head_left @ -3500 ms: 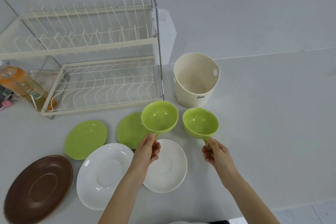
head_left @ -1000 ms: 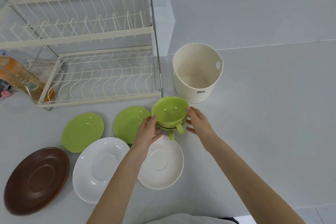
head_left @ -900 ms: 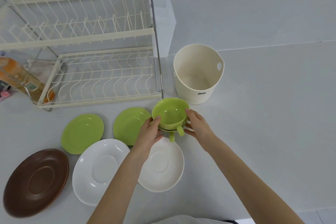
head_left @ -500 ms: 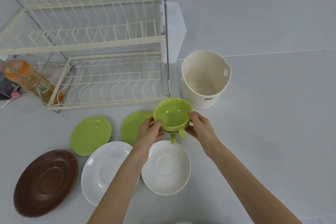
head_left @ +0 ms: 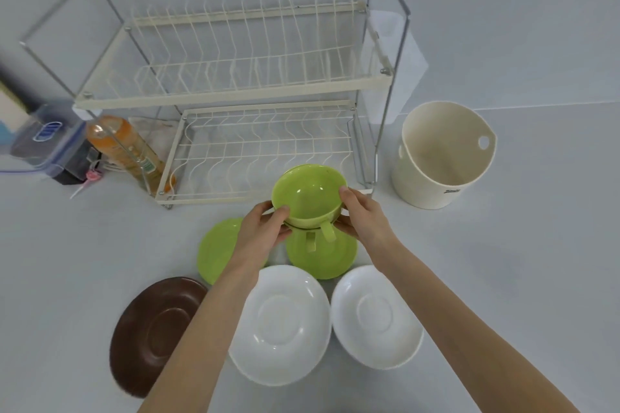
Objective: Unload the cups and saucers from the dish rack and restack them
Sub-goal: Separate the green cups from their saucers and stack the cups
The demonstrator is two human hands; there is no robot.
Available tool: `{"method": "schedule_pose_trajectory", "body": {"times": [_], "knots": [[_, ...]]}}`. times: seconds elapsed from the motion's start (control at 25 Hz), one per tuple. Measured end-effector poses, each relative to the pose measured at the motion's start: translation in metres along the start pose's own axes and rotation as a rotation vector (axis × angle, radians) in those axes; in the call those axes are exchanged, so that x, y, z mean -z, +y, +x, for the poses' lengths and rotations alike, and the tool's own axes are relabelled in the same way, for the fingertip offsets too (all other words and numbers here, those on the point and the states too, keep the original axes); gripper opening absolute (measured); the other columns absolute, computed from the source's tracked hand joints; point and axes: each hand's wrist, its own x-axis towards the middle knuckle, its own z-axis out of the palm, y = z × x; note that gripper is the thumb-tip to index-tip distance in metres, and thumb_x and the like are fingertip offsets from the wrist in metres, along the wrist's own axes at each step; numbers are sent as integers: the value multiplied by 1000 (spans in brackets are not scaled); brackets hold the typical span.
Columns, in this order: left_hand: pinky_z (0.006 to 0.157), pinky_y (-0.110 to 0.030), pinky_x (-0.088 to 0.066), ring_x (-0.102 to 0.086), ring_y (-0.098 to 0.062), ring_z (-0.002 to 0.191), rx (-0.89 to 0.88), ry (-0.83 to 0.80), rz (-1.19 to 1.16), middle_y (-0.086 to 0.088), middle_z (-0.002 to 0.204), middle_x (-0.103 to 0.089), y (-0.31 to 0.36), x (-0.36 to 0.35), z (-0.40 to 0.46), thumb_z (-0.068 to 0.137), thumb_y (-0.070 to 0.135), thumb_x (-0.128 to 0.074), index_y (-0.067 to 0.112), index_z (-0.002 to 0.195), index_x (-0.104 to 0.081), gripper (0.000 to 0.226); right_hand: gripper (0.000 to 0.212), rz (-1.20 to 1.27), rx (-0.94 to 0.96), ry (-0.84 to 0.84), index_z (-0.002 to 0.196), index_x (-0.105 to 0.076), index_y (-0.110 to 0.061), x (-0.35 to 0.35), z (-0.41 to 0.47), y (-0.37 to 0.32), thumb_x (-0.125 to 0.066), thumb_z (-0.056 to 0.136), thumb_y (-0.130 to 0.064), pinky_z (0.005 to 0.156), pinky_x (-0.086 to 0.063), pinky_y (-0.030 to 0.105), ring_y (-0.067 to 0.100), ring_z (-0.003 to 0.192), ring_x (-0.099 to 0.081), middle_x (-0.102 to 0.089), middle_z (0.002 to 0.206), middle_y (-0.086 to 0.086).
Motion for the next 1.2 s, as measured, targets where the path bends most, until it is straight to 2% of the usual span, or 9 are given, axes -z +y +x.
{"method": "schedule_pose_trajectory", "body": {"times": [0.12, 0.28, 0.44, 0.56, 0.8, 0.92, 1.0, 1.12, 1.2], "knots": [[70, -14, -54, -62, -21, 90, -7, 13, 9, -7, 107, -61, 10, 36, 18, 89, 18, -51, 5, 123, -52, 37, 22, -23, 14, -12, 104, -60, -20, -40, 9, -9, -43, 94, -31, 90, -49, 29, 32, 116, -57, -57, 128, 19], [78, -21, -53, -62, -22, 93, -20, 15, 37, -6, 107, -60, 26, 82, 50, 90, 19, -50, 4, 124, -52, 37, 35, -61, 26, -20, 118, -58, -11, -93, 34, -17, -42, 94, -31, 95, -50, 33, 33, 115, -57, -57, 127, 19], [70, -14, -53, -60, -19, 88, -44, 7, 40, -2, 99, -60, 38, 116, 86, 91, 17, -48, 5, 122, -53, 34, 27, -33, 11, -41, 112, -57, -16, -136, 61, -28, -41, 95, -29, 97, -49, 35, 32, 115, -58, -59, 123, 16], [67, -10, -53, -61, -16, 84, -55, 10, 32, -3, 105, -58, 47, 129, 114, 91, 17, -46, 5, 121, -54, 33, 14, 0, 1, -35, 100, -51, -21, -157, 83, -39, -40, 95, -27, 95, -48, 34, 27, 104, -58, -56, 108, 9], [66, -9, -53, -63, -14, 81, -52, -13, -10, -5, 108, -60, 61, 134, 158, 89, 16, -47, 6, 117, -57, 31, 17, 10, -2, -18, 100, -52, -16, -175, 124, -56, -38, 96, -26, 96, -48, 33, 22, 96, -56, -58, 91, 2], [66, -10, -54, -63, -12, 79, -34, -5, -32, -5, 106, -60, 59, 136, 168, 90, 17, -47, 7, 120, -56, 33, 23, -30, 14, -18, 109, -55, -15, -180, 134, -57, -38, 96, -25, 94, -47, 32, 21, 96, -55, -56, 100, 4], [65, -11, -54, -63, -16, 82, -29, -7, -38, -5, 106, -60, 59, 135, 172, 90, 18, -47, 8, 123, -54, 35, 30, -70, 28, -2, 116, -55, -12, -181, 138, -56, -38, 96, -27, 94, -48, 33, 22, 97, -55, -55, 105, 6], [69, -19, -55, -62, -21, 91, -16, -22, -27, -6, 108, -59, 63, 128, 172, 91, 19, -46, 9, 126, -51, 37, 24, -105, 22, 29, 104, -55, -16, -180, 143, -57, -37, 95, -30, 94, -51, 34, 24, 98, -57, -56, 105, 7], [73, -23, -54, -61, -23, 95, -4, -23, -19, -6, 110, -58, 65, 126, 172, 91, 20, -46, 10, 128, -49, 39, 25, -109, 11, 25, 104, -54, -15, -178, 145, -57, -36, 95, -30, 95, -51, 35, 23, 96, -57, -56, 104, 7]]}}
